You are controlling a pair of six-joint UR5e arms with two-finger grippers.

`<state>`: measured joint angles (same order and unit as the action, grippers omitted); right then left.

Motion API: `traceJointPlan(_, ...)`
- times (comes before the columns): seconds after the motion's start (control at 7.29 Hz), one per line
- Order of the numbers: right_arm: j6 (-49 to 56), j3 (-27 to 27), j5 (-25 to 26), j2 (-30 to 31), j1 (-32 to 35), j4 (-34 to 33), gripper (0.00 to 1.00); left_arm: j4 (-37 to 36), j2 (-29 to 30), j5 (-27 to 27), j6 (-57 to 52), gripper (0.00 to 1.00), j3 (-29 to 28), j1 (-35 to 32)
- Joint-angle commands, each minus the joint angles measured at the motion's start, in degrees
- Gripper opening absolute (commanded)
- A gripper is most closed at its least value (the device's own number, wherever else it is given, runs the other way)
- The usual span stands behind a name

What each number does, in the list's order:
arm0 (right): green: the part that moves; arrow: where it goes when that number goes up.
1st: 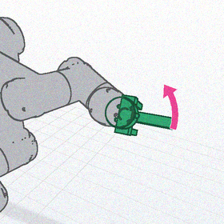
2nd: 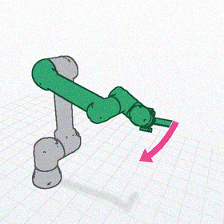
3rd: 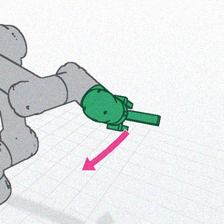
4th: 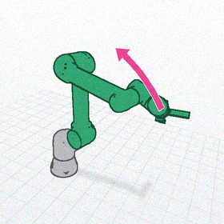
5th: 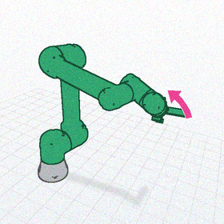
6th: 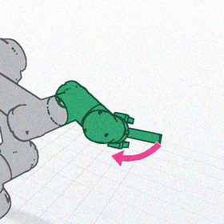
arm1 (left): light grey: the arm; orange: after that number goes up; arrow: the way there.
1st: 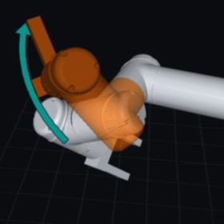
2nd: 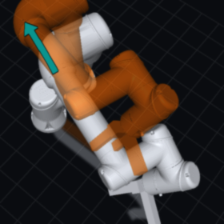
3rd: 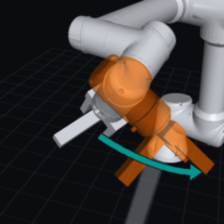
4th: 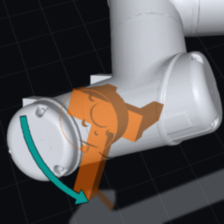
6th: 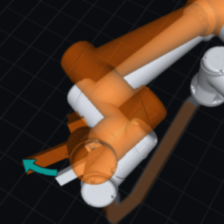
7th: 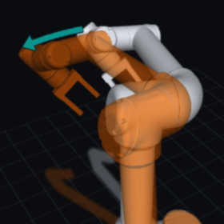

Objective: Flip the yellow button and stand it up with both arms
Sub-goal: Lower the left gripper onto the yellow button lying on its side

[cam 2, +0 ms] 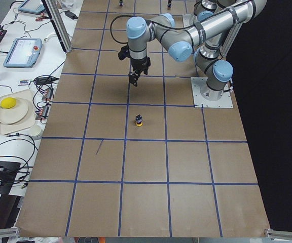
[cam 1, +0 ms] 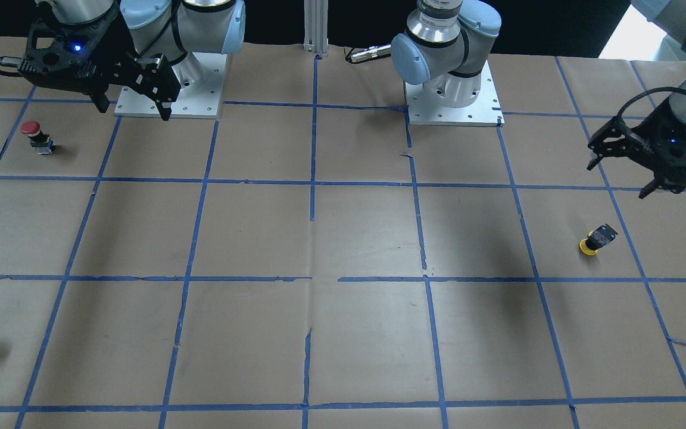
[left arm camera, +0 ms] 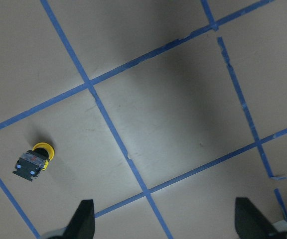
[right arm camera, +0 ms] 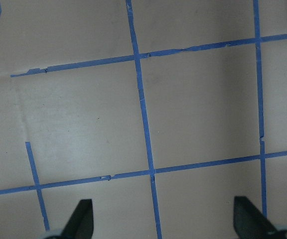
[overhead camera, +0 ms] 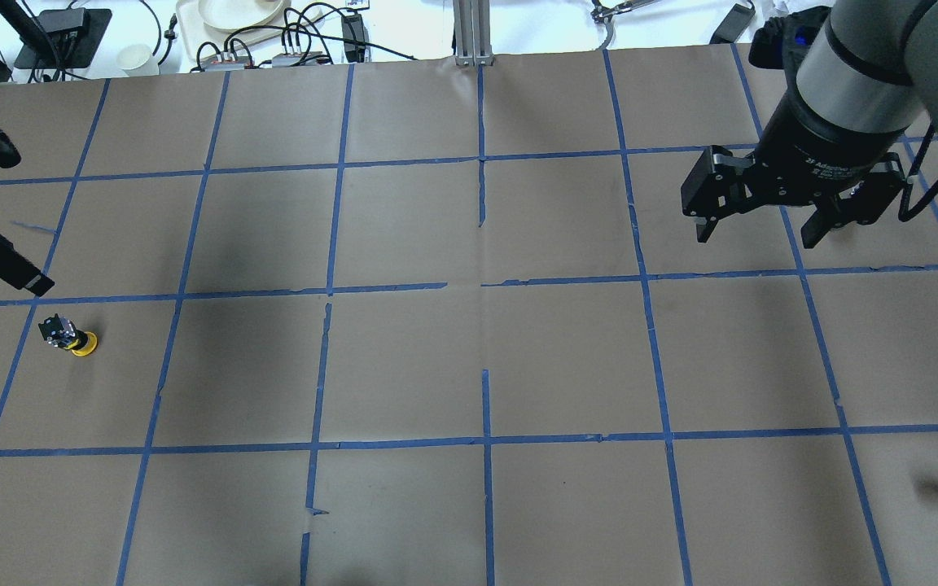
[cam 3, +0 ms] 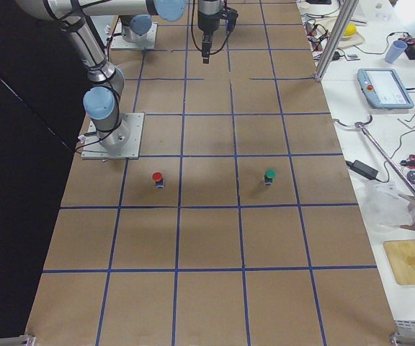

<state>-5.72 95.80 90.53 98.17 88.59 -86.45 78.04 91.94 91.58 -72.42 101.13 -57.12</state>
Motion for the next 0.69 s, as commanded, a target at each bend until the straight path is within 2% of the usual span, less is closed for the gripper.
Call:
traceJointPlan(0.0,0.0,0.0,0.0,0.0,0.0,0.1,1.0,-11.5,8.2,-3.6,-18.4,1.0,1.1,6.7)
traceJointPlan(0.14,0.0,0.0,0.2,0.0,0.0,0.1,1.0,-11.4,10.3,-3.5,-20.5,1.0,1.3,7.1)
traceJointPlan(0.27,0.0,0.0,0.1,0.0,0.0,0.1,1.0,-12.1,10.4,-3.6,-20.7,1.0,4.4,7.3)
traceJointPlan(0.55,0.0,0.0,0.1,0.0,0.0,0.1,1.0,-23.9,11.6,-3.2,-20.4,1.0,9.6,7.3)
